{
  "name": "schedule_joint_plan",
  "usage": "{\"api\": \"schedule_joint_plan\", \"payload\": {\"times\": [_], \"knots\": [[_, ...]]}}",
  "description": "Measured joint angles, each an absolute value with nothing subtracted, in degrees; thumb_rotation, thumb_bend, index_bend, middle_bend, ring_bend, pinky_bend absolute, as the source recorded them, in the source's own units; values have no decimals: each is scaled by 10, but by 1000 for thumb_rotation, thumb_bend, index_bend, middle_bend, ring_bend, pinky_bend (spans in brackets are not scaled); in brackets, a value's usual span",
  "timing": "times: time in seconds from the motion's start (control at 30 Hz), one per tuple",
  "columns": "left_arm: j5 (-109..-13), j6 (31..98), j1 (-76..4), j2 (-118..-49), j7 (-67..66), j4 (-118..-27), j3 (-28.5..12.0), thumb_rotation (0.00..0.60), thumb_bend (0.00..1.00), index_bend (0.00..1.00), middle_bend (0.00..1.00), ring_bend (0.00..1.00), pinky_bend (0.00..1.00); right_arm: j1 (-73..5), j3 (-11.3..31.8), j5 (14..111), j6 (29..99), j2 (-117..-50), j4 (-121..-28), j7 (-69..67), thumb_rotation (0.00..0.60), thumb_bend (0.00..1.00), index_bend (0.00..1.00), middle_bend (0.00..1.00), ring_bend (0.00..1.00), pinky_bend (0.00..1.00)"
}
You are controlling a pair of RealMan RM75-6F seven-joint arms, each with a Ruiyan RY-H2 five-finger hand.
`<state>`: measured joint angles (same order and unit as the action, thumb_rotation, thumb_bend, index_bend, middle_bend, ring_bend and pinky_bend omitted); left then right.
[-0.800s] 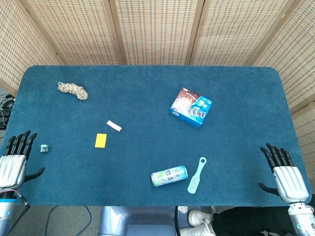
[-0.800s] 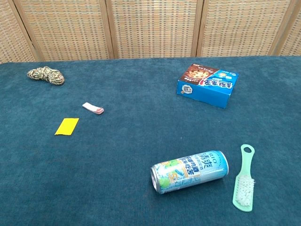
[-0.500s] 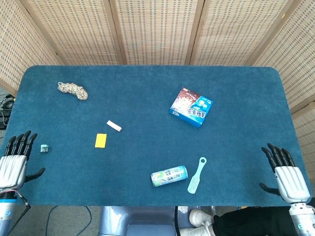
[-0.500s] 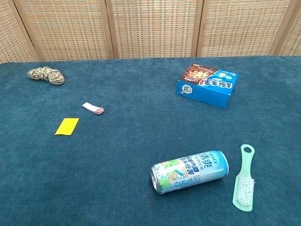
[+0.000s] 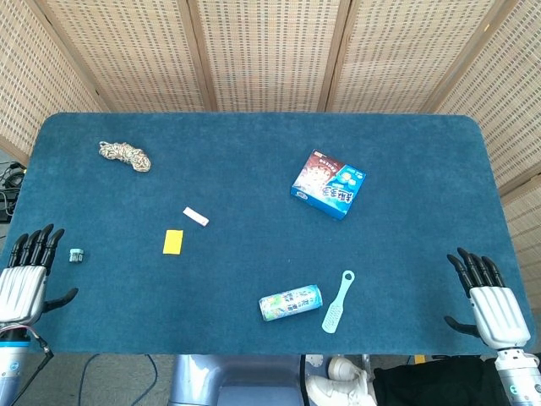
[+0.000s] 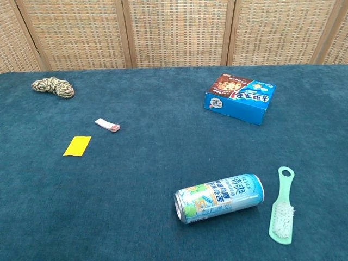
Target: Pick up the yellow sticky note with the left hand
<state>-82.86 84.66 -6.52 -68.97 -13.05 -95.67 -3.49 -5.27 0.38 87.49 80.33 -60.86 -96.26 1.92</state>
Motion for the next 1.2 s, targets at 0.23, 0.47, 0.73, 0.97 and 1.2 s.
{"api": "schedule_joint_plan", "payload": {"times": [0.23,0.47,0.73,0.97,1.2], "knots": [[-829,844,-66,-691,-130,-958,-34,600,177,0,0,0,0,-53,5,875,805,-610,-962,18,600,0,0,0,0,0],[-832,842,-67,-693,-131,-956,-31,600,177,0,0,0,0,-51,8,874,812,-612,-960,16,600,0,0,0,0,0],[-831,833,-71,-699,-136,-955,-30,600,179,0,0,0,0,-48,15,866,819,-617,-958,15,600,0,0,0,0,0],[-814,800,-93,-714,-139,-955,-41,600,196,0,0,0,0,-49,14,865,815,-617,-959,17,600,0,0,0,0,0],[-769,736,-148,-759,-178,-932,-71,600,227,0,0,0,0,-50,15,864,813,-616,-960,11,600,0,0,0,0,0]]}}
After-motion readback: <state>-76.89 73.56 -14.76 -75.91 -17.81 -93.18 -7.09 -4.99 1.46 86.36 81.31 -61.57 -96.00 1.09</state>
